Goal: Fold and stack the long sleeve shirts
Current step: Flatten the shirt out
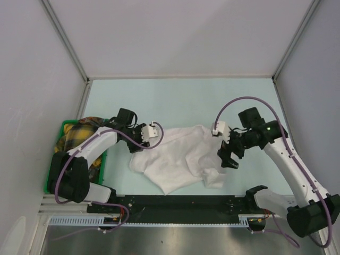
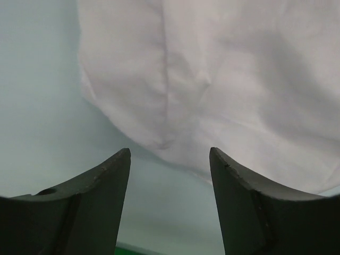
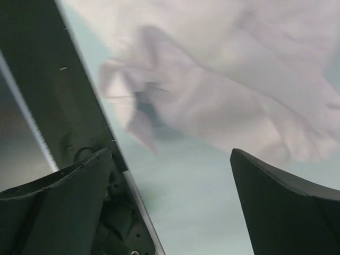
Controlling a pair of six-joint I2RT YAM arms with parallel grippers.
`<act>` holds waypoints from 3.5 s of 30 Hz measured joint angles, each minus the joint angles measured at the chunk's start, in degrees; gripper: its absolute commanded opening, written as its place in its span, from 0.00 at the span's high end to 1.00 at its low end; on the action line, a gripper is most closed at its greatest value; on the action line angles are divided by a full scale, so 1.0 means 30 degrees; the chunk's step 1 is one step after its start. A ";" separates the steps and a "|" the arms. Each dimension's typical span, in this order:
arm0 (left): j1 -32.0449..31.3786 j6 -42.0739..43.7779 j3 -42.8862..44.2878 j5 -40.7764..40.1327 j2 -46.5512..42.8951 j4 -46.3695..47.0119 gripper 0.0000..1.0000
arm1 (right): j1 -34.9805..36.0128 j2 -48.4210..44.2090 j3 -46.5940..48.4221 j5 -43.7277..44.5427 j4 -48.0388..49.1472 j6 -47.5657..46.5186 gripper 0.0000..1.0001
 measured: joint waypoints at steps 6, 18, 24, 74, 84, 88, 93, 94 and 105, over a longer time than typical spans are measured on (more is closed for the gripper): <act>0.0699 -0.0160 0.0554 0.0554 -0.0678 0.0619 0.32 | -0.4918 0.0874 0.0051 0.0357 0.1931 -0.1362 0.20; 0.0699 -0.0131 0.4364 0.1151 0.2506 0.0226 0.26 | -0.2834 0.4656 0.1231 0.1515 0.5428 -0.5683 0.23; 0.0678 0.0342 0.5501 0.1428 0.3993 -0.0321 0.27 | -0.1515 0.4554 -0.0699 0.2528 0.6972 -0.7184 0.36; -0.0903 -0.1304 0.4277 0.1829 0.4881 -0.1362 0.44 | -0.3191 -0.0430 -0.3898 0.3716 0.8349 -0.4080 1.00; 0.0233 -0.0408 0.3927 0.1464 0.4881 -0.2251 0.72 | -0.3293 -0.0430 -0.3898 0.3716 0.8349 -0.4080 1.00; 0.0350 -0.0313 0.4029 0.1610 0.4881 -0.2608 0.91 | -0.3337 -0.0423 -0.3876 0.3716 0.8349 -0.4080 1.00; 0.0481 -0.0466 0.4823 0.2004 0.4881 -0.3140 1.00 | -0.3687 -0.0408 -0.3636 0.3701 0.8357 -0.3920 1.00; 0.0525 -0.0481 0.4976 0.2033 0.4852 -0.3184 1.00 | -0.3869 -0.0408 -0.3512 0.3694 0.8364 -0.3818 1.00; 0.1858 -0.3993 0.2900 -0.2521 -0.2484 0.3155 1.00 | -1.0083 0.0685 0.1027 0.1821 1.0105 -0.0015 1.00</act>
